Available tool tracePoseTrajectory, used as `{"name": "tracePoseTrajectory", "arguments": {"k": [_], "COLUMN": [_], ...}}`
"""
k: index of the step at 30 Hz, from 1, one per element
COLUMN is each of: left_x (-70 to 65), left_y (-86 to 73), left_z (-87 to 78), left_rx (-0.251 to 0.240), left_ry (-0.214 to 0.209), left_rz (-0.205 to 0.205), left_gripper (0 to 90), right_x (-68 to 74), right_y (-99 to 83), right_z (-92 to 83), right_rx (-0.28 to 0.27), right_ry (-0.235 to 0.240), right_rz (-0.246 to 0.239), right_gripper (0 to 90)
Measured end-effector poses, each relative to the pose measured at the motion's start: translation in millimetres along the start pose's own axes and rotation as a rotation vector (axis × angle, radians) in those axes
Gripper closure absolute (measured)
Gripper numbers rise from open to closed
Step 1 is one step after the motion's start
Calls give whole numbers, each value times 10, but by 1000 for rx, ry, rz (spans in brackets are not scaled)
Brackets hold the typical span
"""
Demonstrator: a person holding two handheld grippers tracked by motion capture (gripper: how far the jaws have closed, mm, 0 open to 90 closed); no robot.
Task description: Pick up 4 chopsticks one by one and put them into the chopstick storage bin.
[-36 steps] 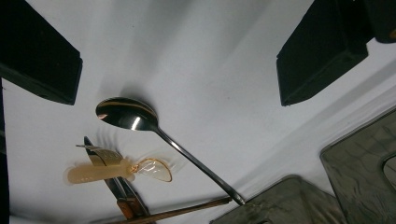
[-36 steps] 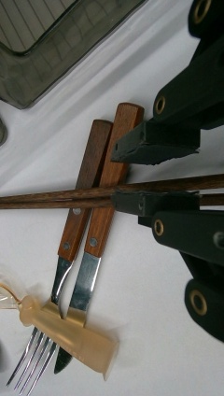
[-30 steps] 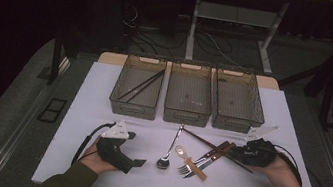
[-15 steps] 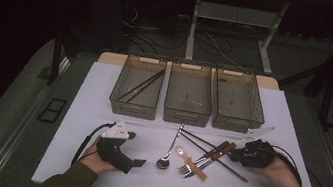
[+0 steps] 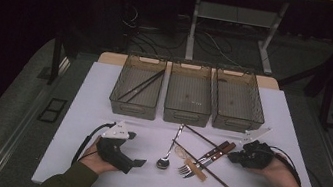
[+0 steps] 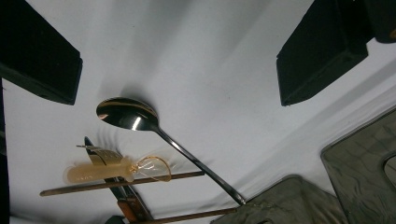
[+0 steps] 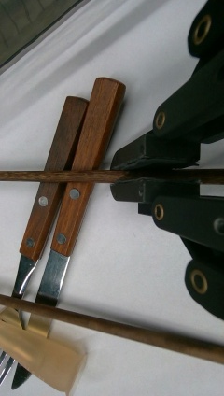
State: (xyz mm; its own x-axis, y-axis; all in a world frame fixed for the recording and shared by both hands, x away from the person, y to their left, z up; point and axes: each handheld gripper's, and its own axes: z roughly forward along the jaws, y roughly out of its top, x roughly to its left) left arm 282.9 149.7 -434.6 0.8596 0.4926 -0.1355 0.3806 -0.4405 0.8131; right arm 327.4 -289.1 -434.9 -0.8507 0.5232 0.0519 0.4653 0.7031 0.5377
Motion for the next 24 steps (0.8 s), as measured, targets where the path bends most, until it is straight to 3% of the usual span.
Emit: {"name": "tracePoseTrajectory", "arguments": {"k": [9, 24], "left_x": [-1, -5], "left_y": [1, -5], "left_z": [0, -12], "left_rx": [0, -10], "left_ry": [-1, 2], "left_rz": [2, 10], "left_gripper": [0, 0], "right_x": [4, 15], "right_y": [4, 42], "right_z": [-24, -232], "right_rx": [-3, -119], "right_ry": [-1, 18], "right_rz": [0, 7], "right_gripper": [837, 836]}}
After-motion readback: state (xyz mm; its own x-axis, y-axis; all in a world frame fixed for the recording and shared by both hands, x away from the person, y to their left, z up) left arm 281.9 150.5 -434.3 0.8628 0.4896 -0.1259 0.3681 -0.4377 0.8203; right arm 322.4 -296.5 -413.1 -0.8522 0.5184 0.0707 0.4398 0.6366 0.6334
